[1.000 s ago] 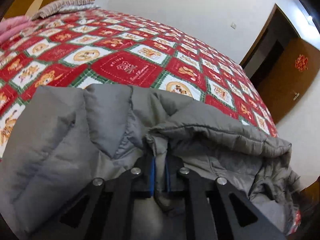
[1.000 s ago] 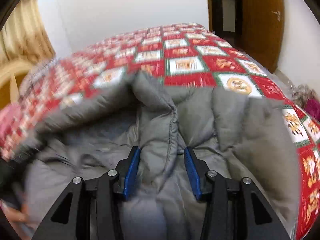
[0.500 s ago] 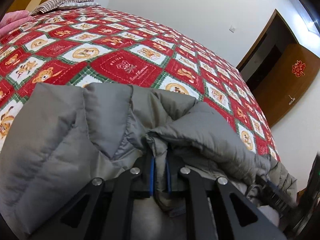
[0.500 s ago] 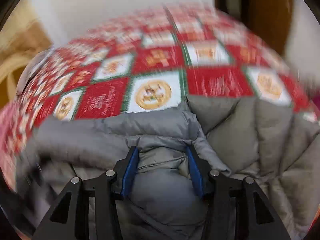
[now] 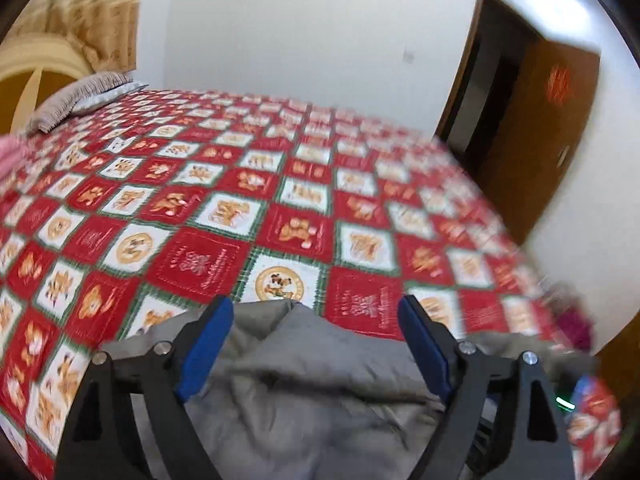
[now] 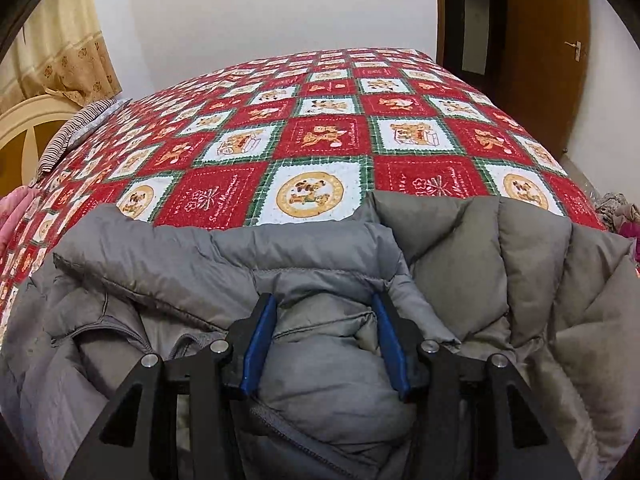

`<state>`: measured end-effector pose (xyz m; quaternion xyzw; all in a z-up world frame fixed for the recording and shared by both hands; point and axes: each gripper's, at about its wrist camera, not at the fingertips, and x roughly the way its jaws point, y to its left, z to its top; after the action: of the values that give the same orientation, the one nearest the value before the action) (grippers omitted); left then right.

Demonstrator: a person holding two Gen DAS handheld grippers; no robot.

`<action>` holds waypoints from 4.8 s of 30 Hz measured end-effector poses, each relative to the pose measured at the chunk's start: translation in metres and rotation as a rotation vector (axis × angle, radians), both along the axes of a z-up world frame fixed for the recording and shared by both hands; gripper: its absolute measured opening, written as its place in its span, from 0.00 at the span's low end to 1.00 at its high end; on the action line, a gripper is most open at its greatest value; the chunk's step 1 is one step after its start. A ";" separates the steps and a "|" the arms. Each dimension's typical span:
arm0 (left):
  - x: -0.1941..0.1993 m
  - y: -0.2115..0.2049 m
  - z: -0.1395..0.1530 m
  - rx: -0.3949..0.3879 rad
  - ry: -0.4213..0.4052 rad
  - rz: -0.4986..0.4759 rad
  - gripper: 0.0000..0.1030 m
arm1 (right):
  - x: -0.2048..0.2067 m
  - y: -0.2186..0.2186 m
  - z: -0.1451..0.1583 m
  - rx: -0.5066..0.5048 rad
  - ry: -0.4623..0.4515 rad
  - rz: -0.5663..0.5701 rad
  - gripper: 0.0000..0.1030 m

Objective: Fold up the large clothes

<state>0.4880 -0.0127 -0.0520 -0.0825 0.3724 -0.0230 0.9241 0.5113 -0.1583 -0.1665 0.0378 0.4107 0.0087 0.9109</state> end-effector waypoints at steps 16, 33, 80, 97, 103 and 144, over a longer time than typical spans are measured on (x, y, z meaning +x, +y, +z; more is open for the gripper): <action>0.006 -0.015 -0.093 0.181 0.126 0.071 0.68 | -0.009 -0.016 0.005 0.077 -0.049 -0.055 0.52; -0.113 0.069 0.002 -0.053 -0.015 -0.078 0.91 | -0.132 -0.018 0.107 -0.028 -0.236 -0.026 0.53; -0.453 0.163 -0.099 -0.174 0.216 -0.272 0.98 | -0.531 -0.126 0.043 0.074 0.042 -0.023 0.78; -0.455 0.165 -0.097 -0.354 0.163 -0.317 0.19 | -0.524 -0.098 0.031 -0.018 0.089 0.069 0.16; -0.460 0.170 -0.049 -0.431 0.028 -0.355 0.15 | -0.535 -0.110 0.069 0.194 -0.018 0.085 0.13; -0.150 0.194 -0.046 -0.624 0.335 0.028 0.37 | -0.175 -0.148 0.050 0.380 -0.017 -0.228 0.41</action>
<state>0.3375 0.1818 -0.0981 -0.3685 0.4928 -0.1089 0.7807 0.3364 -0.3065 -0.1165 0.2548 0.3872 -0.0170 0.8859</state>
